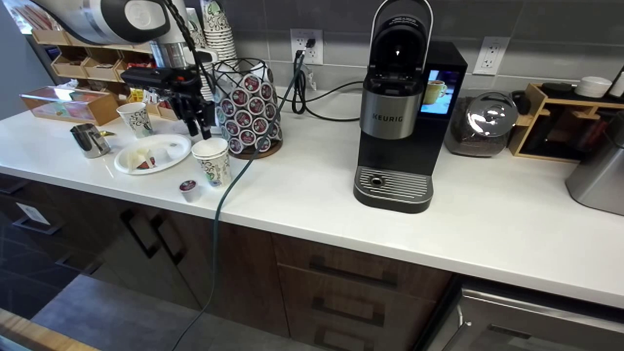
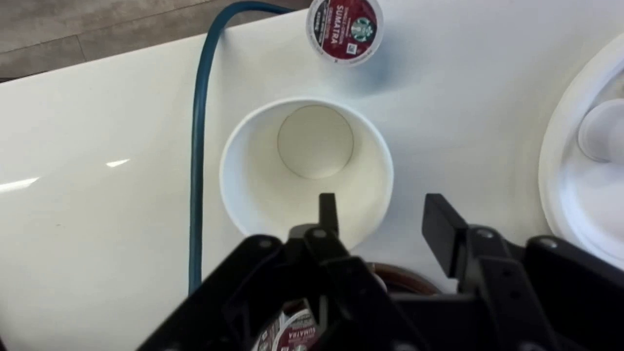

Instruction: Move the cup from the plate to the countertop

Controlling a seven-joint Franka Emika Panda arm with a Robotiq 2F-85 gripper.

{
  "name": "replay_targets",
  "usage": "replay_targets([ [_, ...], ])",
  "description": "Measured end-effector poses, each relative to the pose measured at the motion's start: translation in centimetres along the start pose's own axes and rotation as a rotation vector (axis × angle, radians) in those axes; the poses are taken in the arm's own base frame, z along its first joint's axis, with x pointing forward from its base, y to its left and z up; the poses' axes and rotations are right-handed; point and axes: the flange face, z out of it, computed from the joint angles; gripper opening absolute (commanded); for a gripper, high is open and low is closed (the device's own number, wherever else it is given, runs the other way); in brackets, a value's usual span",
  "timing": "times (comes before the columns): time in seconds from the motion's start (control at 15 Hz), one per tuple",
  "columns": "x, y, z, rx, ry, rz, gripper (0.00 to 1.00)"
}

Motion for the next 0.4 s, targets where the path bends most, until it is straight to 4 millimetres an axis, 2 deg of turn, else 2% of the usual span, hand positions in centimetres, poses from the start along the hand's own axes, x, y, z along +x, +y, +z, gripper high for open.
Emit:
replay_targets([
  [0.13, -1.3, -0.2, -3.2, 0.006, 0.037, 0.027, 0.96],
  [0.2, -2.5, -0.2, -4.8, 0.009, 0.034, 0.054, 0.99],
  [0.4, -7.0, 0.6, -7.9, -0.011, -0.040, 0.208, 1.00],
])
